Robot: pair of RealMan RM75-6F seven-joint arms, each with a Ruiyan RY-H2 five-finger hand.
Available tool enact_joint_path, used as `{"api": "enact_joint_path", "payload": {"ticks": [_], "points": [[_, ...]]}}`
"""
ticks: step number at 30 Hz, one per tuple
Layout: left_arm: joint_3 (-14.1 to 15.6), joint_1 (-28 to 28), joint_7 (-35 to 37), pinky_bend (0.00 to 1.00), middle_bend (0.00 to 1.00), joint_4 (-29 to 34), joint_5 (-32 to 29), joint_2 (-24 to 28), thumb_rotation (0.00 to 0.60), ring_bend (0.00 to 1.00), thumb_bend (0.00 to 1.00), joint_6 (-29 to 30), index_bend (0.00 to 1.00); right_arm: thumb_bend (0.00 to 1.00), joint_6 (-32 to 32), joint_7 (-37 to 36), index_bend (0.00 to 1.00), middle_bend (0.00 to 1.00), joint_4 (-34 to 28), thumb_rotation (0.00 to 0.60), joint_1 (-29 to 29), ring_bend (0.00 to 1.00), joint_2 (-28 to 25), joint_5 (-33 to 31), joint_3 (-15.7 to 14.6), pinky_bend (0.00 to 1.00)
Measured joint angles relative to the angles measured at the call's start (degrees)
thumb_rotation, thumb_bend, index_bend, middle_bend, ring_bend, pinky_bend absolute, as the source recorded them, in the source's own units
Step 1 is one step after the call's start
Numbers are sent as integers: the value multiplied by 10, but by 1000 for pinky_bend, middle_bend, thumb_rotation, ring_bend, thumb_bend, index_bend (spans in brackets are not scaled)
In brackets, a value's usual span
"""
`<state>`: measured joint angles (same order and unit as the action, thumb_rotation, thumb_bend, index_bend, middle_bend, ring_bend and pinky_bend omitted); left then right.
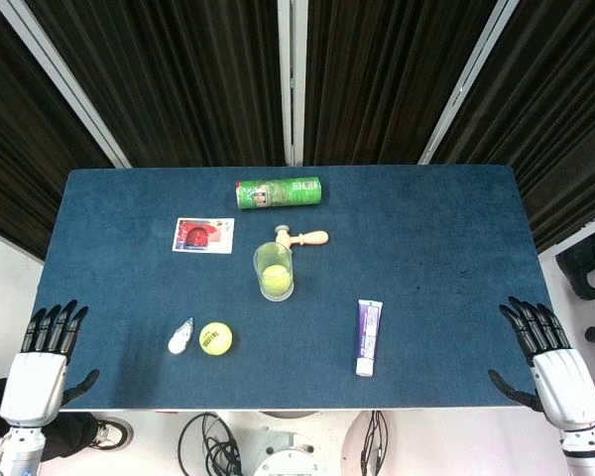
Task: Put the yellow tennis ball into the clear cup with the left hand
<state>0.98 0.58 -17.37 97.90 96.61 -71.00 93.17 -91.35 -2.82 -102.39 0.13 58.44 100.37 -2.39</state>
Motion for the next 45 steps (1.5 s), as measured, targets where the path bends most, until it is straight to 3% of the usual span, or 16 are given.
{"api": "enact_joint_path", "payload": {"ticks": [15,25,38,45], "points": [[9,-16,-7,0,0,21,33,1,600,0,157,-21,38,176,-7,3,0,0,-1,600,-3,0,1,2,0,0],[5,-84,-47,0,0,60,60,-29,600,0,157,-134,39,176,-16,-18,0,0,-2,600,-7,0,-7,0,0,0],[-45,-183,-101,0,0,29,-50,-143,600,0,160,-284,43,176,-24,-49,0,0,7,600,-9,0,-14,1,0,0],[-52,-205,-121,43,27,-5,-96,-171,600,0,187,-309,157,176,-21,-56,0,0,6,600,-8,0,-18,-3,1,0]]}}
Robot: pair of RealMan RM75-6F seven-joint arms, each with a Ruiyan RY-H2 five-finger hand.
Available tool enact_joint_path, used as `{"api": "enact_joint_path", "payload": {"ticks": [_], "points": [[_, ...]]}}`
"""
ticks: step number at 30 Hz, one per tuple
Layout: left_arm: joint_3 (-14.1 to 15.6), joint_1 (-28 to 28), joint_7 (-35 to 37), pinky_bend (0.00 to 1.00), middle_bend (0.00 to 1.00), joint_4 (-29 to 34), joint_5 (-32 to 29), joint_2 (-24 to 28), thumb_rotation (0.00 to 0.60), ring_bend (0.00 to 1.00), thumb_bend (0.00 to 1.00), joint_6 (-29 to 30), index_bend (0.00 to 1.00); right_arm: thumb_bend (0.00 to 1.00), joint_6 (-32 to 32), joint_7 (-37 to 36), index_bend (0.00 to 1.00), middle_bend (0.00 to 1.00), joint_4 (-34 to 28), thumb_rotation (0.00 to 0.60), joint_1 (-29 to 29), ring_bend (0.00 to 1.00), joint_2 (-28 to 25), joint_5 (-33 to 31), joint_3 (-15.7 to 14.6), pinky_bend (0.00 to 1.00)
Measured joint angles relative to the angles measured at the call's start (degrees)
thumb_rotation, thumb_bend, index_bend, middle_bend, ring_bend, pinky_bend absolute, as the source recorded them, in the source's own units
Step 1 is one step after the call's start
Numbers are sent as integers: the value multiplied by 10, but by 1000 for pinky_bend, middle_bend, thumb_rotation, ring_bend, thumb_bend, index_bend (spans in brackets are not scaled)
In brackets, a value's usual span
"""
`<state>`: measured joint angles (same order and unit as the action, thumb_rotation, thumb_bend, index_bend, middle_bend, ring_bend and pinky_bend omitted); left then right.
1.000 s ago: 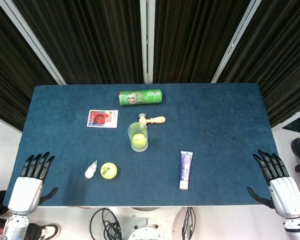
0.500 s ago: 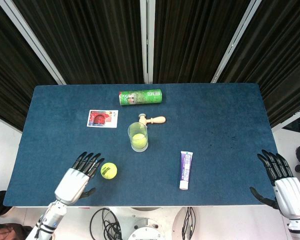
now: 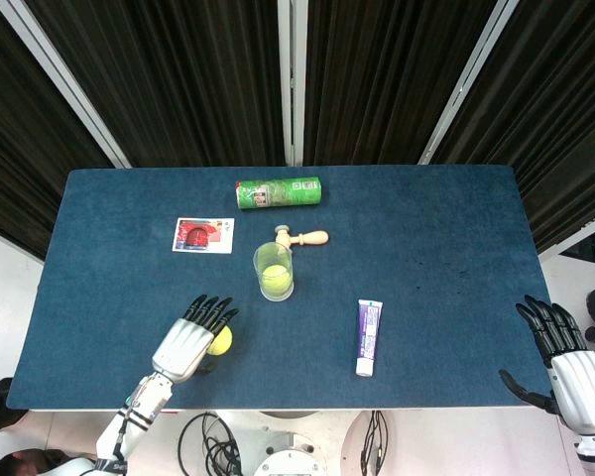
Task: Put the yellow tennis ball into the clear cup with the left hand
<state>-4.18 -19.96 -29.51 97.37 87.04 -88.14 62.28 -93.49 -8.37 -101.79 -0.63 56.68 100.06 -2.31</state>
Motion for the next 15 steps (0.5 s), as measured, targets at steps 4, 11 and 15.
{"api": "enact_joint_path", "payload": {"ticks": [4,11,15], "points": [[0,-11,7,162,84,-25,-12,-13,600,25,203,-6,205,176,-3,-6,0,0,-3,600,-2,0,-4,-7,2,0],[3,-28,12,426,199,-51,-35,-23,600,175,225,-20,268,176,4,-8,0,0,-5,600,-2,0,-9,-15,3,0],[6,-32,25,613,328,-61,-33,-27,600,338,240,-16,304,176,7,-10,0,0,-6,600,-1,0,-11,-22,5,0]]}}
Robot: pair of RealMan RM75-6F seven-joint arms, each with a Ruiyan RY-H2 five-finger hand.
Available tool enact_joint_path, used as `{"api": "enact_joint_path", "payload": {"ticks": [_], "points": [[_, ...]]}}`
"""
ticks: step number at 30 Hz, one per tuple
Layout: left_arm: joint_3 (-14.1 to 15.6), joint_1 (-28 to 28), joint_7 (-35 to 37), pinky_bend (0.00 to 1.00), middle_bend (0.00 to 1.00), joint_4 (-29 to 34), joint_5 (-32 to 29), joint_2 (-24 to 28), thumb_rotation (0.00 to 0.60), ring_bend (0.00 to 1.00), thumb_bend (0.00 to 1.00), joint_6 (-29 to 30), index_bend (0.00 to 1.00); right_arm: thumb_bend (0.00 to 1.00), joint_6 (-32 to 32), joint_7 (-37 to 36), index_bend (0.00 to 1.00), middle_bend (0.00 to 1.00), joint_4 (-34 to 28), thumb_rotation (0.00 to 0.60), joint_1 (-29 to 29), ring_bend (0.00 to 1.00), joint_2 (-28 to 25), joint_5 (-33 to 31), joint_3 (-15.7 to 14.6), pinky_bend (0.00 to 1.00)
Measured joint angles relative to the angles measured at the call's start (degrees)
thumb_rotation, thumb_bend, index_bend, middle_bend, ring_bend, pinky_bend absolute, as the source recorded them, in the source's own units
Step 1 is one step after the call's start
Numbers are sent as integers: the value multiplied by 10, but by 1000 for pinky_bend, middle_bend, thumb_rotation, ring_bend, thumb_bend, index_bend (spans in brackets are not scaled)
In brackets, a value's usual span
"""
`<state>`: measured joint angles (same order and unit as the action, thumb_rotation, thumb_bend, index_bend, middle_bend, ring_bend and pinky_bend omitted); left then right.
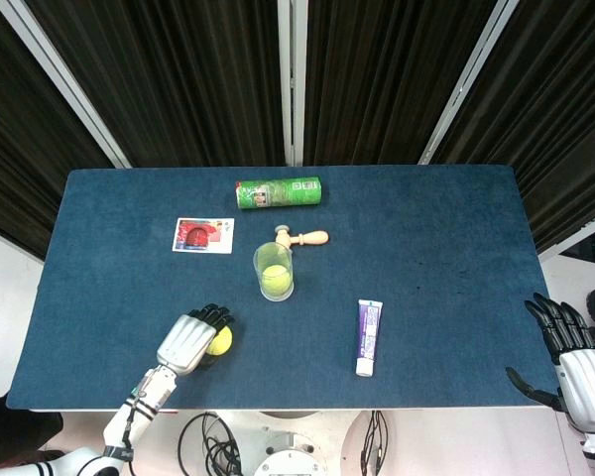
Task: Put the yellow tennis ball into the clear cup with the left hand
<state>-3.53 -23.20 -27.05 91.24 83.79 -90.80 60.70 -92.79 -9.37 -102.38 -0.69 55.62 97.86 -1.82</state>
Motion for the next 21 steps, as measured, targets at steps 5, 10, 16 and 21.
{"api": "enact_joint_path", "payload": {"ticks": [5,10,16,21], "points": [[7,-5,23,708,424,-15,11,-3,600,444,254,10,363,176,-1,-6,0,0,0,600,-1,0,-2,-5,3,0],[11,-8,39,712,493,-24,38,-8,600,481,260,38,414,176,0,-7,0,0,0,600,-1,0,-3,-6,3,0],[-4,-12,35,711,503,19,43,20,600,483,260,60,447,176,1,-9,0,0,0,600,-1,0,-3,-6,4,0],[-45,-20,2,710,506,98,30,82,600,483,260,75,463,176,0,-9,0,0,1,600,-1,0,-4,-4,3,0]]}}
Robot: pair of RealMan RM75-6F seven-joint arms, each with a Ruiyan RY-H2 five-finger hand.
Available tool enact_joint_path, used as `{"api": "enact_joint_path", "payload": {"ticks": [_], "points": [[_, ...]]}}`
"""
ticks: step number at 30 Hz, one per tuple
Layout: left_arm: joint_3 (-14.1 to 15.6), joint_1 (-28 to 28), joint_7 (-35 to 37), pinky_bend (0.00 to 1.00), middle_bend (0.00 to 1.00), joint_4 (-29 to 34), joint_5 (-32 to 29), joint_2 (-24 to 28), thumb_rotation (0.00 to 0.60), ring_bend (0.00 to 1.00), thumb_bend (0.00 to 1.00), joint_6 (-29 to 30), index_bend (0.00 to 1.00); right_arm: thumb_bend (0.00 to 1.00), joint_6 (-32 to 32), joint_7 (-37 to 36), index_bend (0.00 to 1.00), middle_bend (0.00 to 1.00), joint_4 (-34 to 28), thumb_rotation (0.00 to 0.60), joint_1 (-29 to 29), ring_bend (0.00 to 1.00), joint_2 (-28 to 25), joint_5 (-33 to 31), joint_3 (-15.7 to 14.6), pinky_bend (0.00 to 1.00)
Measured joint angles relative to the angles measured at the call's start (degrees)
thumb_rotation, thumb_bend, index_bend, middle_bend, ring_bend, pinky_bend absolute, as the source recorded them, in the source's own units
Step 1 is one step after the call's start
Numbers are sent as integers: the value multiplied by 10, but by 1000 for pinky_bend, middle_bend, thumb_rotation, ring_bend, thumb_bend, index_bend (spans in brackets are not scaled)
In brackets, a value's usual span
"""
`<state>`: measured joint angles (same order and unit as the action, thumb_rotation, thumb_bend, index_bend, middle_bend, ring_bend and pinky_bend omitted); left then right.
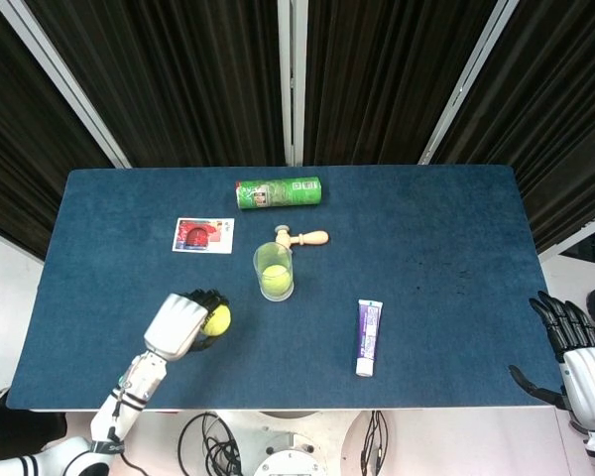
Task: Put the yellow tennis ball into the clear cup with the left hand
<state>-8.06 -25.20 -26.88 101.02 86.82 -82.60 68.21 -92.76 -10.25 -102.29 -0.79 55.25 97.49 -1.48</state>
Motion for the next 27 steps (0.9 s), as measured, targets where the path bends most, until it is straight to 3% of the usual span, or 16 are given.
{"api": "enact_joint_path", "payload": {"ticks": [5,13,23,26,27], "points": [[-54,-31,-60,715,511,75,-31,62,600,491,261,-8,468,176,0,0,0,0,4,600,1,0,-1,2,1,0],[-105,-118,-129,715,511,89,-133,48,600,491,260,-65,468,176,-1,5,0,0,5,600,1,0,1,2,2,0],[-132,-222,-186,697,487,26,-232,-16,600,473,252,-96,458,176,1,-7,0,0,8,600,2,0,0,-6,6,0],[-131,-231,-186,654,417,16,-243,-21,600,419,238,-94,376,176,0,-11,0,0,8,600,2,0,-1,-7,6,0],[-130,-233,-186,628,369,15,-249,-21,600,388,227,-93,297,176,-1,-11,0,0,8,600,1,0,-2,-6,6,0]]}}
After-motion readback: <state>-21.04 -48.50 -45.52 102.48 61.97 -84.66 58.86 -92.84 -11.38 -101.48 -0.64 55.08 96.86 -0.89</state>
